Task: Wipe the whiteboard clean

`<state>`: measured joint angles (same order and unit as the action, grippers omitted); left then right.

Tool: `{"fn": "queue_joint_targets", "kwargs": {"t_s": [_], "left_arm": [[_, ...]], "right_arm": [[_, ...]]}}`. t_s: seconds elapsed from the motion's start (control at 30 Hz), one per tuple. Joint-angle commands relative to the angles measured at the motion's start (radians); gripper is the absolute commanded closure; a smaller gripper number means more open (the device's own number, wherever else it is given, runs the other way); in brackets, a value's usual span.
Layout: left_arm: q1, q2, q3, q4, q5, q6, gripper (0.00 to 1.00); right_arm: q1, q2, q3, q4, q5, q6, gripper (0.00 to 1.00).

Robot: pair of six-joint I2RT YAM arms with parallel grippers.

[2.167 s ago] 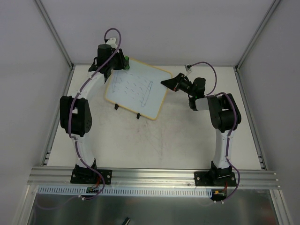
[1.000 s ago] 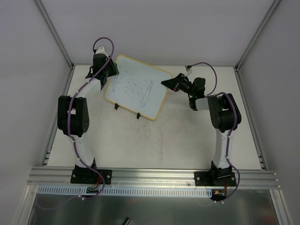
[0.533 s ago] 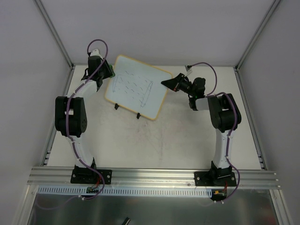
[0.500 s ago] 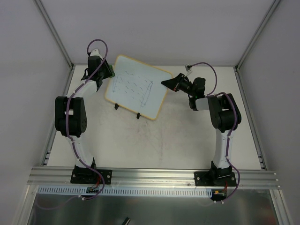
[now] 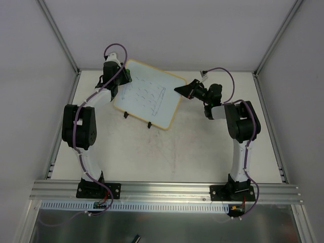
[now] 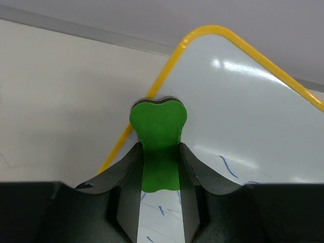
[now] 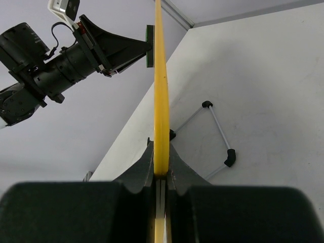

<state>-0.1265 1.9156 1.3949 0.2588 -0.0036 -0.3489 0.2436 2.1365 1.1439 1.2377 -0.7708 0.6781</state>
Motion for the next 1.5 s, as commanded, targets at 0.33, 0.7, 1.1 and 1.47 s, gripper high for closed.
{"fn": "queue_joint_targets", "kwargs": {"t_s": [0.33,0.7,1.1,1.47], "left_arm": [[-0.179,0.010,0.090,0.019,0.059,0.123,1.00],[-0.298,0.059,0.179,-0.018,0.056,0.310,1.00],[-0.314,0.056,0.165,-0.026,0.002,0.303,1.00],[-0.227,0.014,0.035,0.031,-0.003,0.171,1.00]], "right_arm": [[-0.006,-0.046,0.000,0.132,-0.036,-0.117,1.00],[-0.004,-0.041,0.002,0.135,-0.036,-0.115,1.00],[-0.003,-0.041,0.002,0.137,-0.036,-0.112,1.00],[-0.007,-0.041,0.002,0.144,-0.036,-0.103,1.00]]}}
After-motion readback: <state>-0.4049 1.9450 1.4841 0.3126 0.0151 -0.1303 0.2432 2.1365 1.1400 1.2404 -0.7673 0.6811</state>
